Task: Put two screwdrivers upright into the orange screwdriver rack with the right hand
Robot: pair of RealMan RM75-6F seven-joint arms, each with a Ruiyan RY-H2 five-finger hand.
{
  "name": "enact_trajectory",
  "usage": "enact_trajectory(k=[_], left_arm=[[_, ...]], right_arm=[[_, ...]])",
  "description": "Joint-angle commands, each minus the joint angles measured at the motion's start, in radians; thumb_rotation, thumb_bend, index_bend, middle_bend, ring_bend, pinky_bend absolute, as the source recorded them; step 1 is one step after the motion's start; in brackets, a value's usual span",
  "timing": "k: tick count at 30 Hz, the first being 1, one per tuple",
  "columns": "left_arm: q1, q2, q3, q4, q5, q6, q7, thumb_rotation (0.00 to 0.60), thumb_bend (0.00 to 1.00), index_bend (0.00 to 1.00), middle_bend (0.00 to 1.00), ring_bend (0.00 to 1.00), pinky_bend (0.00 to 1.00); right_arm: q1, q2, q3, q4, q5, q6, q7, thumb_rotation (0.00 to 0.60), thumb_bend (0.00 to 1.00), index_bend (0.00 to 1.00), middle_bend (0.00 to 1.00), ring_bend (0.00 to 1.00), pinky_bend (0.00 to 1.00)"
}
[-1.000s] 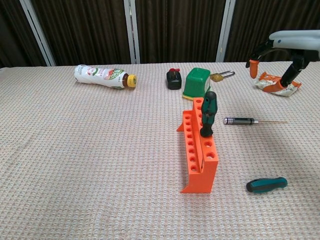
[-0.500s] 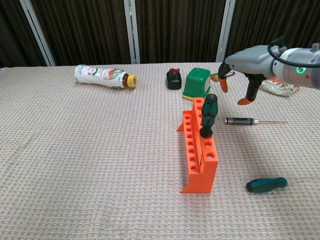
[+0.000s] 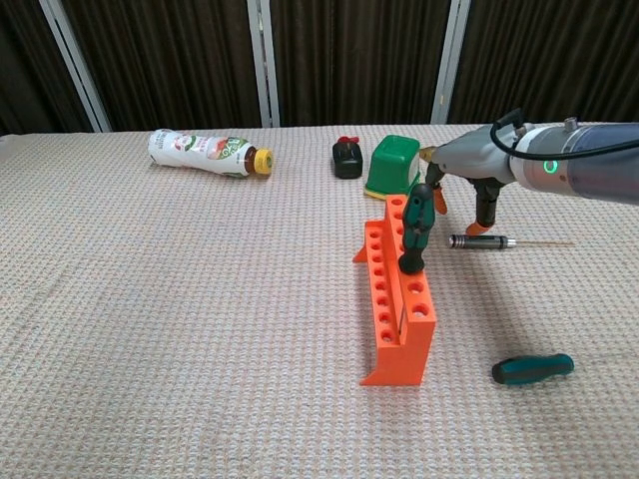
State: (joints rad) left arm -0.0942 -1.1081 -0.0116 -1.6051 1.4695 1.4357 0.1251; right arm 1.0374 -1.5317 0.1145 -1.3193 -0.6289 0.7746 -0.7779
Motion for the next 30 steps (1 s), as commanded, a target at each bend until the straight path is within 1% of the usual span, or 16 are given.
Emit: enact_trajectory(k=[1, 7, 11, 16, 20, 24, 27, 30], left_arm=[[0.001, 0.001, -0.001, -0.002, 0.0, 0.001, 0.002, 0.6, 0.09, 0.04, 0.0, 0.0, 0.0], [-0.001, 0.002, -0.001, -0.01, -0.002, -0.002, 0.01, 0.6, 0.09, 0.04, 0.0, 0.0, 0.0], [-0.002, 0.003, -0.004, -0.014, -0.003, -0.001, 0.015, 0.6, 0.09, 0.04, 0.0, 0.0, 0.0], [-0.001, 0.005, -0.005, -0.017, -0.007, -0.002, 0.019, 0.6, 0.09, 0.04, 0.0, 0.0, 0.0], [-0.001, 0.005, -0.004, -0.019, -0.007, -0.002, 0.021, 0.6, 0.09, 0.04, 0.0, 0.0, 0.0], [-0.003, 0.006, -0.006, -0.021, -0.008, -0.004, 0.023, 0.6, 0.09, 0.04, 0.0, 0.0, 0.0], [-0.005, 0.005, -0.007, -0.024, -0.005, -0.004, 0.025, 0.6, 0.09, 0.04, 0.0, 0.0, 0.0], [-0.006, 0.006, -0.007, -0.026, -0.002, -0.003, 0.027, 0.6, 0.09, 0.04, 0.0, 0.0, 0.0]], right_arm=[[0.02, -0.004, -0.011, 0.037, 0.049, -0.039, -0.007, 0.6, 0.2, 0.42, 0.16, 0.0, 0.0], [0.043, -0.012, -0.04, 0.065, 0.105, -0.075, -0.014, 0.6, 0.2, 0.42, 0.16, 0.0, 0.0], [0.056, -0.022, -0.065, 0.081, 0.133, -0.081, -0.025, 0.6, 0.2, 0.42, 0.16, 0.0, 0.0], [0.066, -0.025, -0.083, 0.087, 0.157, -0.084, -0.029, 0.6, 0.21, 0.44, 0.16, 0.0, 0.0], [0.071, -0.013, -0.099, 0.07, 0.174, -0.084, -0.034, 0.6, 0.21, 0.46, 0.16, 0.0, 0.0], [0.071, 0.021, -0.12, 0.016, 0.189, -0.078, -0.032, 0.6, 0.2, 0.47, 0.16, 0.0, 0.0], [0.069, 0.028, -0.126, -0.002, 0.181, -0.063, -0.02, 0.6, 0.2, 0.48, 0.16, 0.0, 0.0], [0.067, 0.019, -0.131, 0.005, 0.161, -0.042, -0.015, 0.6, 0.2, 0.48, 0.16, 0.0, 0.0]])
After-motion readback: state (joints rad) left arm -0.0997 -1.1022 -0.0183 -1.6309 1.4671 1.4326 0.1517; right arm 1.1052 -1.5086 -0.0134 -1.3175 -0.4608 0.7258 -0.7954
